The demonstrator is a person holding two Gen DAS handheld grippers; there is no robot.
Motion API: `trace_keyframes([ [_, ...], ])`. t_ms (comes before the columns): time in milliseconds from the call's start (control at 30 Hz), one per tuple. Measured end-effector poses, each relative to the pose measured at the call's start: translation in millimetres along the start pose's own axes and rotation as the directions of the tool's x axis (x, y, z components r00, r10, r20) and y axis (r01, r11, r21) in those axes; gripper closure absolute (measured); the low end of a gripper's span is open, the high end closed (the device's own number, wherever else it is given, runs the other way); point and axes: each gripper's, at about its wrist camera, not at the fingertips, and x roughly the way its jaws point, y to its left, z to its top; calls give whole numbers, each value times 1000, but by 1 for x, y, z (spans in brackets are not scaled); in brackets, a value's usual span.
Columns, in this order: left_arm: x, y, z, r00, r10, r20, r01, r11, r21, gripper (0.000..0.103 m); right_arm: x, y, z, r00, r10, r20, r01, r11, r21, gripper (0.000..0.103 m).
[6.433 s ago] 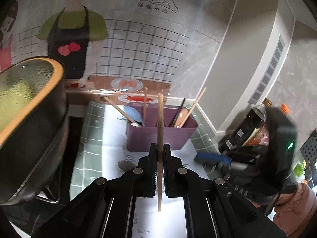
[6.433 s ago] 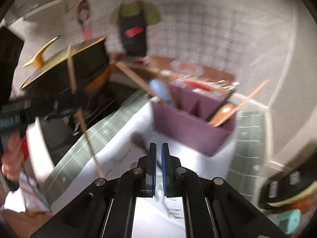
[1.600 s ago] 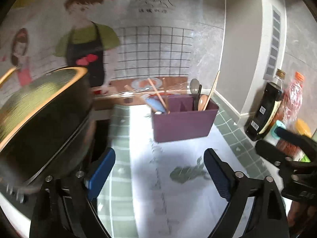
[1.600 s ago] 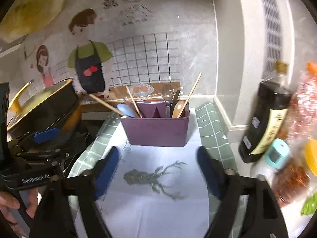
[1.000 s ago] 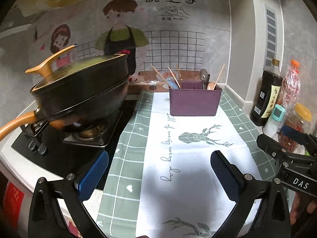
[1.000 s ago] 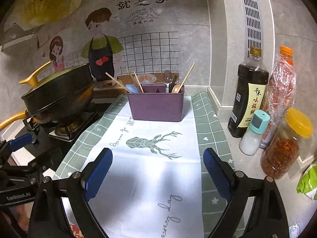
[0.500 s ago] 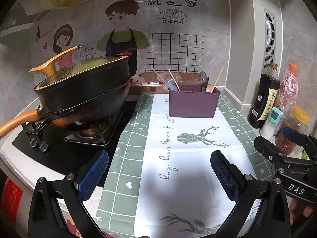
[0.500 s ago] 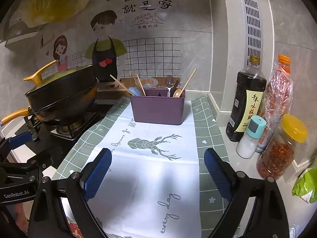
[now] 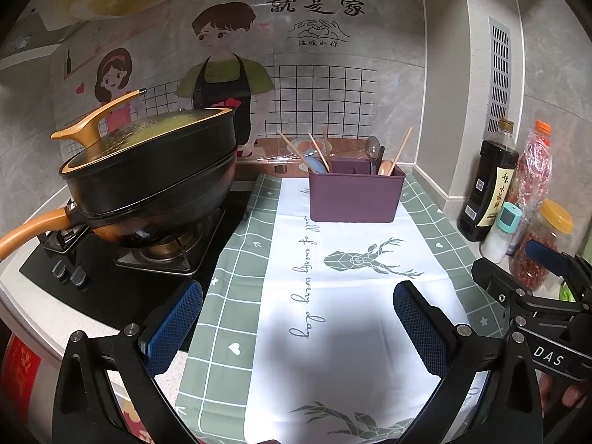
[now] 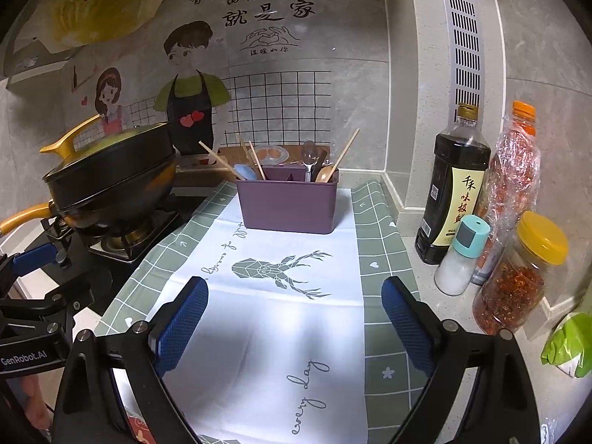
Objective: Organize utensils
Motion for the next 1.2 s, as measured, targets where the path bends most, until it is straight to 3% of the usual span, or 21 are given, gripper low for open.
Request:
trace_keyframes([
  [1200, 8, -4, 4, 1000, -16, -2, 16, 1000, 6, 1, 4, -6, 4, 1000, 4, -1, -4, 1000, -5, 9],
])
